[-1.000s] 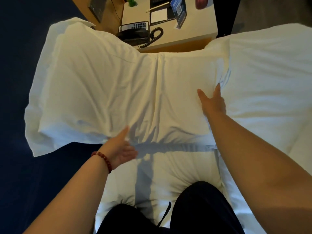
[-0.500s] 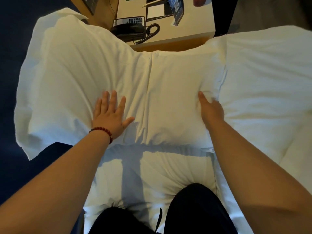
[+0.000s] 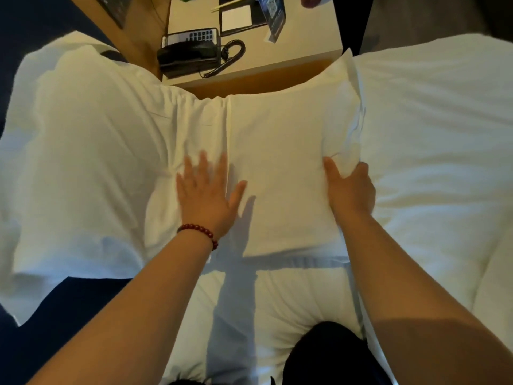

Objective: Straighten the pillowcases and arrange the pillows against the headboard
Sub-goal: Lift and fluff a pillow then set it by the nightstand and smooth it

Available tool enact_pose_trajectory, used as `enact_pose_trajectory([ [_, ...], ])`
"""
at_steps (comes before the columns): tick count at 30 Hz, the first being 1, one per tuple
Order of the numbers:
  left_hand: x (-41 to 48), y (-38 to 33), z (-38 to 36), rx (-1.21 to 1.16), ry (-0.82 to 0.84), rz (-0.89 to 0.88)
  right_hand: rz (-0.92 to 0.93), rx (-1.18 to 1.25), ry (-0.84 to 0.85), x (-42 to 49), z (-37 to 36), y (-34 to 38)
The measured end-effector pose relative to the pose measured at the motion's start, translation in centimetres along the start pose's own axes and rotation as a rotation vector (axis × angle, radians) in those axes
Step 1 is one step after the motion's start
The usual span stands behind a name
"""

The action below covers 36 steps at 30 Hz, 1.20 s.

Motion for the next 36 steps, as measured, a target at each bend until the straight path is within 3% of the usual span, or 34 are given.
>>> enact_pose_trajectory([
  [4,2.0,-1.8,-6.4,0.031,0.212,-0.058,-0.181,0.167,0.027,1.4,1.6,-3.8],
  [10,3.2,-1.1,-8.5,0.078,0.334,-0.053,-0.155,0.135,0.037,1.1,2.3,-6.1],
  [12,3.1,-1.7,-7.2,0.021,0.308,-0.009,-0.103,0.205,-0.06,0.8,3.8,-6.5],
  [14,3.2,-3.6,-4.6,-0.091,0.157,0.031,-0.057,0.257,-0.134,0.3,4.8,-6.8],
  [17,3.9,-9.9,-3.1,-0.153,-0.023,-0.141,-0.037,0.205,-0.074,-0.1,3.5,-7.6],
  [19,4.0,-13.4,-4.9,-0.098,-0.018,-0.248,-0.046,0.099,-0.021,0.2,2.5,-8.9],
  [22,4.7,-13.8,-7.9,-0.031,0.015,-0.234,-0.032,-0.017,-0.065,0.9,3.2,-10.2],
  [26,5.7,-12.9,-9.6,-0.038,0.058,-0.246,0.048,0.084,-0.123,0.6,4.9,-10.1],
  [32,6.5,-13.1,-11.5,-0.048,0.091,-0.266,0.054,-0.151,0.019,-0.9,2.9,-11.9],
  [36,7.3,-13.0,-12.1,-0.046,0.097,-0.278,0.013,0.008,-0.075,-2.0,3.5,-12.5],
])
Point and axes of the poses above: each hand's wrist, its own x-axis towards the middle knuckle, its own z-axis out of the back of the hand, y = z × x, the point moved 10 cm from there along x, towards the middle knuckle, and after that the axes turned 8 degrees about -z, right-handed, at the moved point
